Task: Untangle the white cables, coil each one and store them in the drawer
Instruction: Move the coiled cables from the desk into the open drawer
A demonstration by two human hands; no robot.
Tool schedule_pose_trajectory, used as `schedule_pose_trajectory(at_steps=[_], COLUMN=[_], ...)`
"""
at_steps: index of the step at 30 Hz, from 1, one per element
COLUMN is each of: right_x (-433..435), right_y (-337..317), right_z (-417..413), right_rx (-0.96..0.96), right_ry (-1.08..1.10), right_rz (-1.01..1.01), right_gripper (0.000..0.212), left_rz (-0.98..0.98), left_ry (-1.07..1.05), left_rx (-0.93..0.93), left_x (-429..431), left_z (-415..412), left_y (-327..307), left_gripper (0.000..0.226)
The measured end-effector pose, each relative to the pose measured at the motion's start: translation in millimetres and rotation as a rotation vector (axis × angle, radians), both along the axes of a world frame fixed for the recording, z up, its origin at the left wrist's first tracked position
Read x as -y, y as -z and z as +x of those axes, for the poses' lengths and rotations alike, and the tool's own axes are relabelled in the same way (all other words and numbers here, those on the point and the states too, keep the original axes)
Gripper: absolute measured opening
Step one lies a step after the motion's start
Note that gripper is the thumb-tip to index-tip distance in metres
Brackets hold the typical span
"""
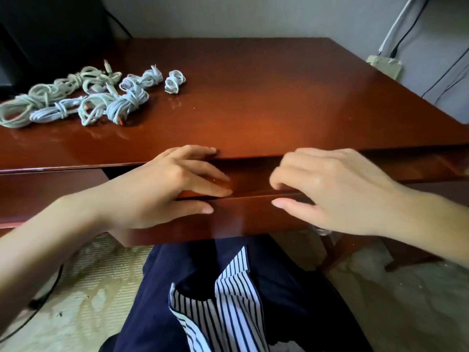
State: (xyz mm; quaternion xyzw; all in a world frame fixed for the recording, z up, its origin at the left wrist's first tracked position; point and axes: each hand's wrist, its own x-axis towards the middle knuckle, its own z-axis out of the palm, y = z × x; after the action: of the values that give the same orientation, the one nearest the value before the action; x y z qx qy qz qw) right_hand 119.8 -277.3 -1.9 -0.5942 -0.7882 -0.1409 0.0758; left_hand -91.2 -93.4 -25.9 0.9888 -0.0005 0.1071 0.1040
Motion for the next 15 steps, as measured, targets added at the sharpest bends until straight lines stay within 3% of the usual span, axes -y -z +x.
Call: schedule_pose_trajectory(at_steps=[3,5,10,15], right_x=[-20,-33,-41,-39], right_y=[0,5,-1,-12], right_z=[-19,-26,-36,-46], right_rx=[-0.1,-0.01,-0.073,-0.095], right_ry=[0.011,0.065,0.056,-0.005], right_rz=[-0.165,-0.255,-0.306,-0.446], right_gripper=[0.04,0.037,0.023,0.028], left_rz=[0.05,0.04,-0.235,-0.288], left_ry=[-0.025,-0.061,-0.184,-0.166], left_rx=[0.012,0.013,-0.154,-0.371], left_x=[7,10,12,29], left_z=[-1,-4,-8,-5], left_y=[-10,-19,-30,-45], left_gripper=[0.031,0.024,0.029,0.029])
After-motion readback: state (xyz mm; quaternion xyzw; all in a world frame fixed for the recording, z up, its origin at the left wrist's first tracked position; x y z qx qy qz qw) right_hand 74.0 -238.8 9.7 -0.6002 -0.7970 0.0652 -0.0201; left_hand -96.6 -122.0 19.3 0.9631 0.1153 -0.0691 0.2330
